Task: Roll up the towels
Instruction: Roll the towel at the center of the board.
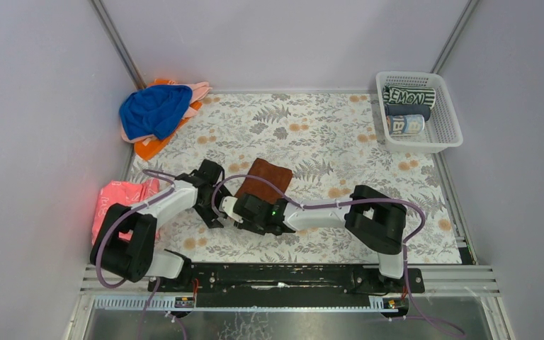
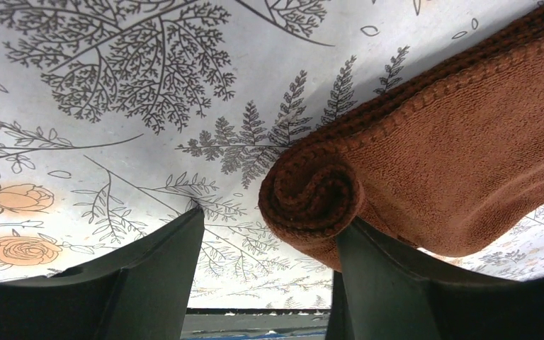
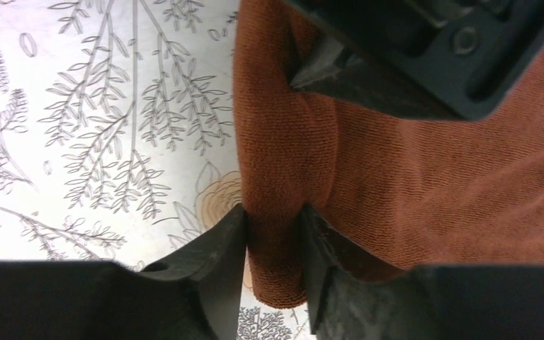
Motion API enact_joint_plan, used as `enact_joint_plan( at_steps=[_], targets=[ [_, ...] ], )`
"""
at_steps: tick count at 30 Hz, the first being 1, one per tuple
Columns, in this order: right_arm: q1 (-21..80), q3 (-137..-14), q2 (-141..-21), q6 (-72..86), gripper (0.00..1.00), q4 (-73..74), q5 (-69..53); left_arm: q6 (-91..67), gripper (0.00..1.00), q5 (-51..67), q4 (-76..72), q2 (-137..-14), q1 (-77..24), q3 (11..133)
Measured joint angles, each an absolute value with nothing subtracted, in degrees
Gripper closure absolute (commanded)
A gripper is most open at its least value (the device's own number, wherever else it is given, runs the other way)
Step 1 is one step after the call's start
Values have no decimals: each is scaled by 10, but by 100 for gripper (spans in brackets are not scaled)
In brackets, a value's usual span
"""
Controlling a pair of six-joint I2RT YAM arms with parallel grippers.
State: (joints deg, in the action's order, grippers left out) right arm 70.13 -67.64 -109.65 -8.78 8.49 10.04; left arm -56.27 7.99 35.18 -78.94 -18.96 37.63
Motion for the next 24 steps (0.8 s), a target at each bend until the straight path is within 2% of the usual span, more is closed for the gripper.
enact_joint_plan(
  at_steps=[1,3,6,16,24],
  targets=[
    [701,-676,-1098,-90,78,83,105,-561,32,80,354,-793,-190,379],
    [701,-678,-1099,-93,90,83,112,-555,31,79,356,-799,-190,385],
    [698,-684,-1099,-95,100,92,99,-551,29,78,356,-801,-189,389],
    [638,-708,-1104,-7,100,112,-148,-541,19,5,379,-717,-175,387],
    [534,-679,-1134,139,98,38,-377,-542,15,-15,429,-642,-171,387]
  ],
)
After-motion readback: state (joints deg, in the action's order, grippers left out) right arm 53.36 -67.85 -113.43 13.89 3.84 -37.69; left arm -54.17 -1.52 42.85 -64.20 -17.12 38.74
